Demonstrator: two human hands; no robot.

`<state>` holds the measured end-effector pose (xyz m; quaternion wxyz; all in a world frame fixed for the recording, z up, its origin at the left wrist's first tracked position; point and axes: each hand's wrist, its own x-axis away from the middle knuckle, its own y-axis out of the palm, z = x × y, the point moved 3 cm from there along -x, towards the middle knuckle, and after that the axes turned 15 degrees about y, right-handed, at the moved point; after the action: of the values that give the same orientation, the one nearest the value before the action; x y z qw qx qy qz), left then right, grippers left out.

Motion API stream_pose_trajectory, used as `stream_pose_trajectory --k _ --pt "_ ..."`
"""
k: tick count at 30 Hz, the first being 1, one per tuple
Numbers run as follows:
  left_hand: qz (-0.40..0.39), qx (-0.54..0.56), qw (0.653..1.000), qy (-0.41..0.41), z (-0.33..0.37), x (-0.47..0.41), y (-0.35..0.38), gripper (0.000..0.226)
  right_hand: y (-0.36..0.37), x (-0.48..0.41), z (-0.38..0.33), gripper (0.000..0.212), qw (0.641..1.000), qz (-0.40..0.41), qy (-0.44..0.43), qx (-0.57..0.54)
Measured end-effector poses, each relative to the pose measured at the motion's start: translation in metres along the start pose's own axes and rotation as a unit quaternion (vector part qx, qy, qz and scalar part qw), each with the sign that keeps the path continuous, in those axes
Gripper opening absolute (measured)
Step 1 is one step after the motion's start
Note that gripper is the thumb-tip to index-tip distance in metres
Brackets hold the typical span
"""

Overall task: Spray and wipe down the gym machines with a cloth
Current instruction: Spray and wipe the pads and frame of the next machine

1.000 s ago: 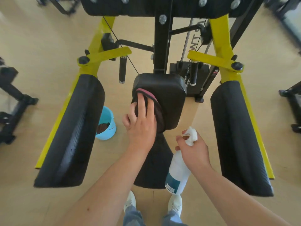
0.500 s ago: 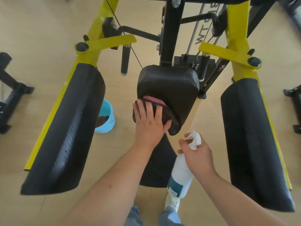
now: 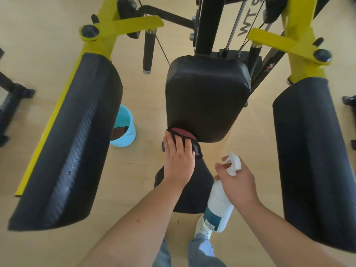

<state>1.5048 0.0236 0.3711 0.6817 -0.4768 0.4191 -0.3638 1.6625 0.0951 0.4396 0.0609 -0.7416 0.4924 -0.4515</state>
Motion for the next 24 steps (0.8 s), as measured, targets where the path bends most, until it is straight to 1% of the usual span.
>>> stream_pose_trajectory --k 2,5,9,11,13,16,19,21,24 --pt "-0.016 0.005 1.0 0.001 -0.002 0.006 0.004 0.06 0.003 0.001 0.001 0.011 1.0 -0.004 0.004 0.004" --pt "-0.044 0.023 0.999 0.002 -0.004 0.018 0.013 0.066 0.007 0.004 0.004 0.012 1.0 -0.014 0.011 -0.009" --pt "-0.027 0.009 0.999 0.025 0.003 0.021 0.013 0.064 0.008 0.003 0.006 0.008 0.999 -0.021 0.017 -0.025" --pt "-0.028 -0.014 0.996 0.079 0.007 0.016 0.007 0.059 0.007 0.001 0.006 0.008 0.999 -0.023 0.015 -0.024" --pt "-0.036 -0.034 0.986 0.158 0.008 0.011 0.002 0.055 0.006 -0.001 0.006 0.009 0.999 -0.02 0.016 -0.028" --pt "-0.037 -0.058 0.969 0.236 0.009 0.003 -0.008 0.055 0.001 -0.003 0.006 0.009 0.999 -0.01 0.019 -0.045" --pt "-0.044 -0.102 0.938 0.329 0.02 -0.013 -0.013 0.06 -0.005 -0.003 0.002 0.01 0.998 0.003 0.02 -0.053" --pt "-0.05 -0.149 0.916 0.369 0.027 -0.027 -0.017 0.065 -0.005 -0.002 -0.001 0.012 0.998 0.011 0.019 -0.053" --pt "-0.05 -0.215 0.891 0.396 0.024 -0.036 -0.02 0.074 -0.007 -0.004 -0.002 0.012 0.998 0.026 0.018 -0.054"
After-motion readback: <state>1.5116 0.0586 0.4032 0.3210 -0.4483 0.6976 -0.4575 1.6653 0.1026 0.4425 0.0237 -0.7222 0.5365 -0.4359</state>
